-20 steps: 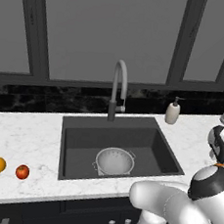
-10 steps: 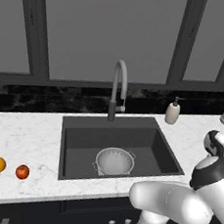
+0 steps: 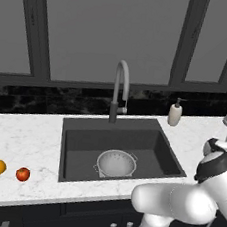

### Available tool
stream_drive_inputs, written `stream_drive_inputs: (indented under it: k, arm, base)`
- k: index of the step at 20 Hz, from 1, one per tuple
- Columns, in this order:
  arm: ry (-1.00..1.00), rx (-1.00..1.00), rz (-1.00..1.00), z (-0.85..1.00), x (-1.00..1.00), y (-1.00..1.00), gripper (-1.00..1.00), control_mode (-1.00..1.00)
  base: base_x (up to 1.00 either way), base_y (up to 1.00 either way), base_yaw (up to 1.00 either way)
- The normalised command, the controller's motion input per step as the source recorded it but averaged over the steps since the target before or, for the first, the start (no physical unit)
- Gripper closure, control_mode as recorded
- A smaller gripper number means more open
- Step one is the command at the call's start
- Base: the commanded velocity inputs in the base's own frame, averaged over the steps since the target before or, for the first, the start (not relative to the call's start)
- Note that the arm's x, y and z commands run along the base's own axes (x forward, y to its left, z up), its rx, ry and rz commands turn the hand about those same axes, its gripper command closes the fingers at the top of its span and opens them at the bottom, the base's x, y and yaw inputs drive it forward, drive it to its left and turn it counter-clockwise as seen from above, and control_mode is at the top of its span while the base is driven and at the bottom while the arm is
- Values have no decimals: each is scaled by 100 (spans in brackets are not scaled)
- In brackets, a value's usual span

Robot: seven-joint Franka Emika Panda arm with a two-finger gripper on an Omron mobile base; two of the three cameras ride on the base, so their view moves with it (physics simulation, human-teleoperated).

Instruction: Put the colander in the sink, put the apple, orange, tangerine in the colander, and turn on the sink faucet and pour water over the colander.

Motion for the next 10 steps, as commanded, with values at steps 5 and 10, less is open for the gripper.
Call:
stream_drive_inputs:
  k: [5, 10]
  arm:
    - [0, 1, 2, -15, 27, -15, -100, -100]
    - [0, 1, 1, -16, 23, -21, -100, -100]
  base:
    - [0, 0, 0]
    - [0, 0, 0]
